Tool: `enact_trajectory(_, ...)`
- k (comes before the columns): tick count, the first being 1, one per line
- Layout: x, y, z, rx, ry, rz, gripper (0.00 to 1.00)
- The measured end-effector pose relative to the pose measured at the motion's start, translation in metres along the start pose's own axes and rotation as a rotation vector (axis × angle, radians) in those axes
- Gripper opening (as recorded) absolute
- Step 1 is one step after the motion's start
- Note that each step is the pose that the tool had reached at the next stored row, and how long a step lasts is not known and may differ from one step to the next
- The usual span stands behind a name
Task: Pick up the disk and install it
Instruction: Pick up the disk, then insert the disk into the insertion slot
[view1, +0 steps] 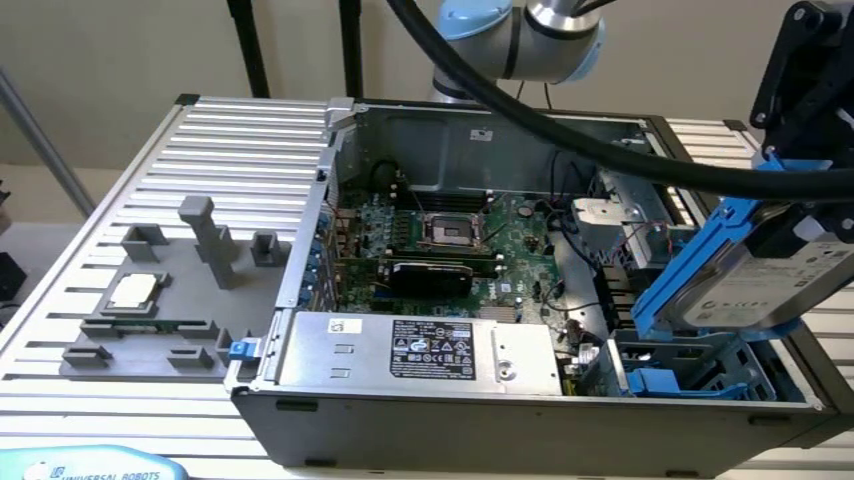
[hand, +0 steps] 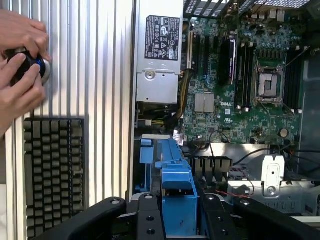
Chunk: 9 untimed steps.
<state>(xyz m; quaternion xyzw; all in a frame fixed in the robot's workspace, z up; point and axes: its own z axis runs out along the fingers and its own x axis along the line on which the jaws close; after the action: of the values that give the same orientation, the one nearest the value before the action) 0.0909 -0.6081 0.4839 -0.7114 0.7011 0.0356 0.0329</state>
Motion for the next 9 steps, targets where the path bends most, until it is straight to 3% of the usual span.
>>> enact_trajectory(9, 0.0002, -0.0007, 0.0002, -0.0003, 0.0004, 0.0, 0.33)
